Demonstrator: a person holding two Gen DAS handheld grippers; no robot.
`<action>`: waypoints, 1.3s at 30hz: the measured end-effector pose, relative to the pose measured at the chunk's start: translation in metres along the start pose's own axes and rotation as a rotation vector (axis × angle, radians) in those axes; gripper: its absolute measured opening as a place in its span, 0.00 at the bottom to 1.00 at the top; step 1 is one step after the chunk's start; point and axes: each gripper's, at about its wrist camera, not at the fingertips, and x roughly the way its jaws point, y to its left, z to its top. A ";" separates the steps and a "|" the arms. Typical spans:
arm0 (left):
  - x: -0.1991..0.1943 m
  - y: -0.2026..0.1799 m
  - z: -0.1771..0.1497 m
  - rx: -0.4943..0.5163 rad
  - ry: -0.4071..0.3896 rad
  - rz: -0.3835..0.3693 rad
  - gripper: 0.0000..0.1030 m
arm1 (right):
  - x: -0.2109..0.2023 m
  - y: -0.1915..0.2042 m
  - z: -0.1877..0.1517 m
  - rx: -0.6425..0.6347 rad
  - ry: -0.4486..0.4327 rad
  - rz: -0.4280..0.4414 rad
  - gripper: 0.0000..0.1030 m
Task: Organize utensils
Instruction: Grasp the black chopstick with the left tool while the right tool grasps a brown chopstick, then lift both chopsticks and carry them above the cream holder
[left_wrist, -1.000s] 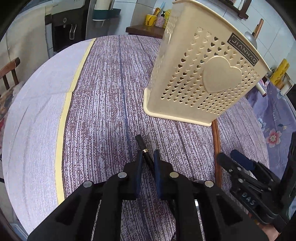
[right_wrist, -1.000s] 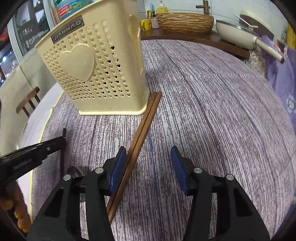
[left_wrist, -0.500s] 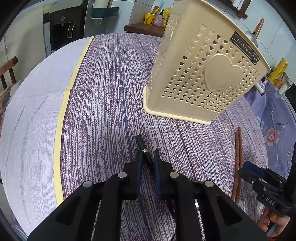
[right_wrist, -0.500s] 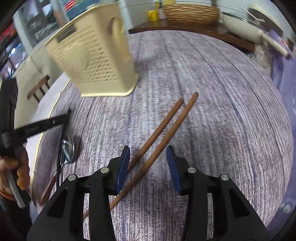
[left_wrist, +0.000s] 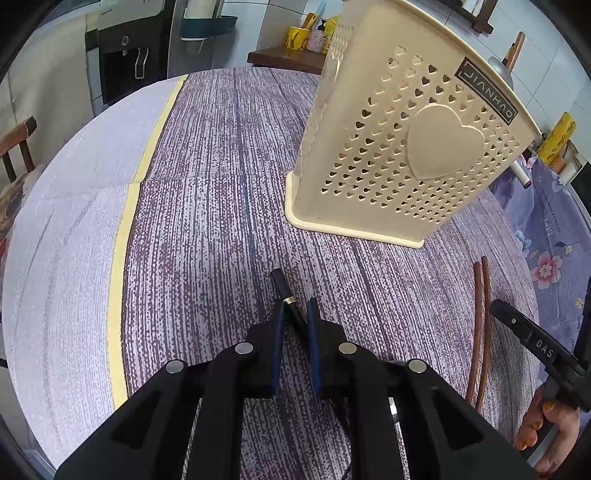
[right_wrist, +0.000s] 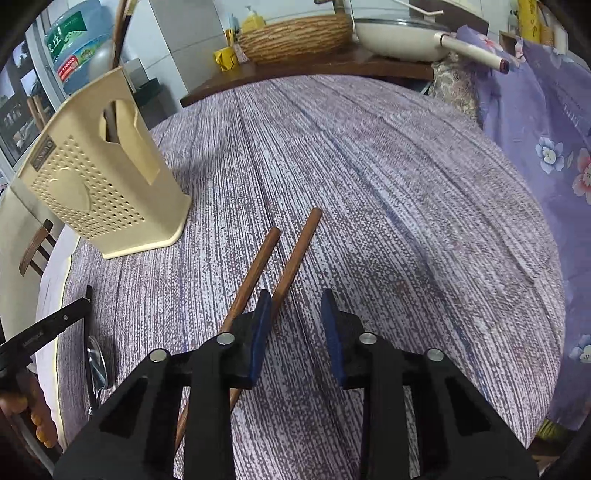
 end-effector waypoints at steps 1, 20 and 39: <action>0.000 0.000 0.000 -0.002 0.001 0.001 0.13 | 0.002 0.002 0.003 -0.008 0.000 -0.012 0.28; 0.012 -0.024 0.010 0.068 0.012 0.129 0.12 | 0.031 0.022 0.028 -0.050 -0.021 -0.137 0.09; -0.015 -0.025 0.023 0.011 -0.086 0.016 0.08 | -0.024 0.021 0.028 -0.061 -0.159 0.074 0.07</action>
